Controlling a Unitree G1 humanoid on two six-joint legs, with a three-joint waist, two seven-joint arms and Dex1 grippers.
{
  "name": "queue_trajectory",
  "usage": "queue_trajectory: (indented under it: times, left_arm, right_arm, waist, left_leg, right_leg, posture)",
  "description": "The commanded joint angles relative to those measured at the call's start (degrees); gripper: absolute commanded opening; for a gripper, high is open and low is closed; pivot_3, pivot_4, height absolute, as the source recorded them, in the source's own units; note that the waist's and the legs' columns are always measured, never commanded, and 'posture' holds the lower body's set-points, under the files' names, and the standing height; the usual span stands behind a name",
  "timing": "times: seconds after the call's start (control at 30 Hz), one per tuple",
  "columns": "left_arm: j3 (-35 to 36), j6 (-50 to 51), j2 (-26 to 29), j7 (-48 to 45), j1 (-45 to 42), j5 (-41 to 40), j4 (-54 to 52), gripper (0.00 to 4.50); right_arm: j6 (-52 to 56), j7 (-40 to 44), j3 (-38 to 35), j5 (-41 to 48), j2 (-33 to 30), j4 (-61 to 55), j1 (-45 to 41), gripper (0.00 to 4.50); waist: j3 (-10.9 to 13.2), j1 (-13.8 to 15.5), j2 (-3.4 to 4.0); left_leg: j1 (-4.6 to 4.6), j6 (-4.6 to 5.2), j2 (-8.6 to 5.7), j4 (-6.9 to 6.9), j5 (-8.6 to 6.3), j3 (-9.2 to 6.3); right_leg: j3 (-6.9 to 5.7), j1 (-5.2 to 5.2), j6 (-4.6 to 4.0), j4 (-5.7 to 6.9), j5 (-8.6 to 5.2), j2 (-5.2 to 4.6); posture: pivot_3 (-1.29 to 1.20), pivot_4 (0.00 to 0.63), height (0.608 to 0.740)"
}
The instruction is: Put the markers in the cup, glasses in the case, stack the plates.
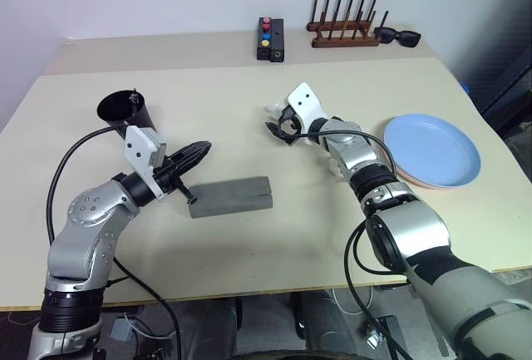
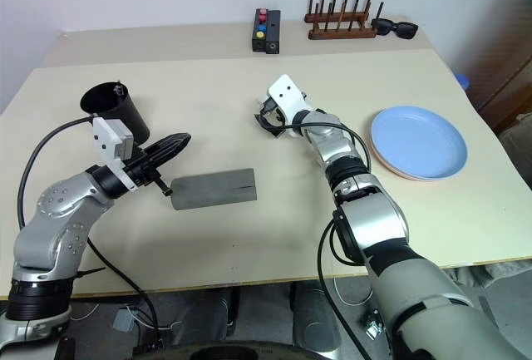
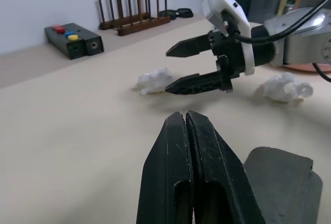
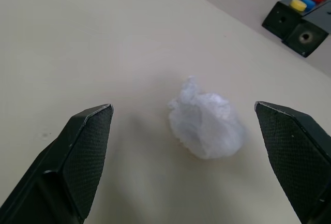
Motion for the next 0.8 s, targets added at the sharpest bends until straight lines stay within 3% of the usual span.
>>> queue_trajectory:
  times: [0.03, 0.13, 0.33, 0.8]
  left_arm:
    - [1.6, -0.1, 0.5, 0.9, 0.3, -0.8, -2.6, 0.00]
    - [1.8, 0.0, 0.5, 1.5, 0.9, -0.9, -3.2, 0.00]
    - [2.2, 0.0, 0.8, 1.9, 1.8, -1.2, -3.8, 0.00]
    - [1.1, -0.4, 0.7, 1.7, 1.0, -1.0, -2.1, 0.00]
  right_arm:
    - [-2.5, -1.7, -0.8, -1.2, 1.0, 2.6, -2.7, 4.49]
    - [-2.7, -2.7, -1.0, -1.8, 1.5, 4.1, -3.0, 3.15]
    - [-3.4, -3.9, -1.7, -1.9, 1.8, 4.7, -2.7, 0.07]
    - [-6.7, -2.7, -3.1, -1.3, -0.7, 1.9, 0.2, 0.07]
  waist:
    - [0.0, 0.0, 0.00]
    - [0.0, 0.0, 0.01]
    - [0.0, -0.1, 0.02]
    - [0.0, 0.0, 0.02]
  left_leg:
    - [0.00, 0.00, 0.00, 0.00, 0.00, 0.00]
    - [0.00, 0.00, 0.00, -0.01, 0.00, 0.00]
    - [0.01, 0.00, 0.00, -0.04, 0.00, 0.00]
    - [0.02, 0.00, 0.00, -0.06, 0.00, 0.00]
  right_leg:
    - [0.00, 0.00, 0.00, 0.00, 0.00, 0.00]
    - [0.00, -0.01, 0.00, 0.00, 0.00, 0.00]
    - [0.01, -0.02, 0.00, 0.00, 0.00, 0.00]
    - [0.01, -0.02, 0.00, 0.00, 0.00, 0.01]
  posture:
    - [0.00, 0.150, 0.739]
    - [0.00, 0.150, 0.739]
    - [0.00, 0.150, 0.739]
    - [0.00, 0.150, 0.739]
